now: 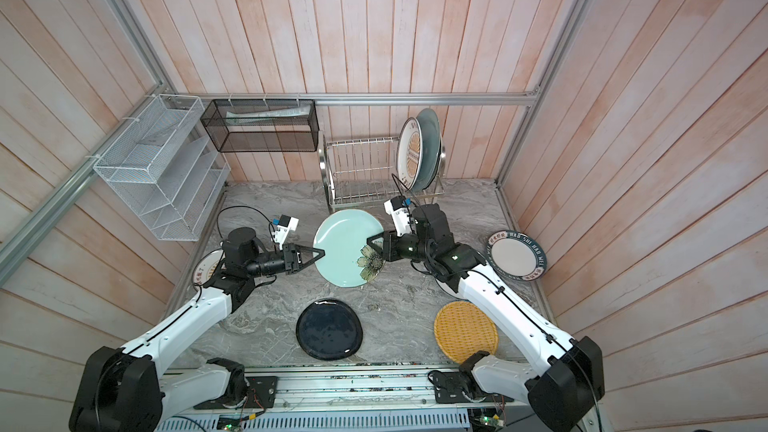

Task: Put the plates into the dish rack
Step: 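Grasp the mint-green plate rim with the right gripper while the left gripper releases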

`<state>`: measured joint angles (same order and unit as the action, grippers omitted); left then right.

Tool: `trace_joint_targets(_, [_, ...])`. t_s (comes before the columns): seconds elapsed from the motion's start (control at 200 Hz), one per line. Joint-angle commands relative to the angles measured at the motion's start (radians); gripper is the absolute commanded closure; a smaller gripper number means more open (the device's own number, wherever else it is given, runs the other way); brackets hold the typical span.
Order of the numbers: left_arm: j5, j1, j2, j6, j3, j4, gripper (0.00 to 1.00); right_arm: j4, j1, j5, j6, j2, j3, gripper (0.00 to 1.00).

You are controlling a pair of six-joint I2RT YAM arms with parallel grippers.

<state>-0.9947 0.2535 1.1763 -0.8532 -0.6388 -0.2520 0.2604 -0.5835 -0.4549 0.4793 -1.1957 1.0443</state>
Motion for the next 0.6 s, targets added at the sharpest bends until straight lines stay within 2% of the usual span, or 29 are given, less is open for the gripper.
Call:
trace_joint_targets(0.0, [-0.049, -0.006, -0.008, 0.009, -0.038, -0.093, 1.00, 0.023, 0.004, -0.022, 0.002, 0.023, 0.011, 0.78])
trace_joint_targets(0.175, [-0.053, -0.011, -0.011, 0.011, -0.038, -0.092, 1.00, 0.010, 0.003, -0.058, 0.025, 0.025, 0.010, 0.92])
trace_joint_targets(0.235, [-0.052, -0.015, -0.011, 0.011, -0.036, -0.093, 1.00, 0.003, 0.003, -0.065, 0.035, 0.029, 0.008, 1.00])
trace_joint_targets(0.425, [-0.065, -0.023, -0.013, 0.009, -0.035, -0.095, 1.00, -0.017, 0.005, -0.056, 0.057, 0.059, 0.001, 1.00])
trace_joint_targets(0.5, [-0.068, -0.031, -0.018, 0.009, -0.032, -0.101, 0.85, -0.020, 0.004, -0.040, 0.067, 0.075, -0.003, 1.00])
trace_joint_targets(0.55, [-0.075, -0.038, -0.024, 0.002, -0.025, -0.115, 0.63, -0.018, 0.004, -0.025, 0.071, 0.085, -0.004, 1.00])
trace_joint_targets(0.595, [-0.079, -0.043, -0.032, -0.004, -0.019, -0.130, 0.49, -0.015, 0.002, -0.006, 0.073, 0.096, -0.004, 1.00])
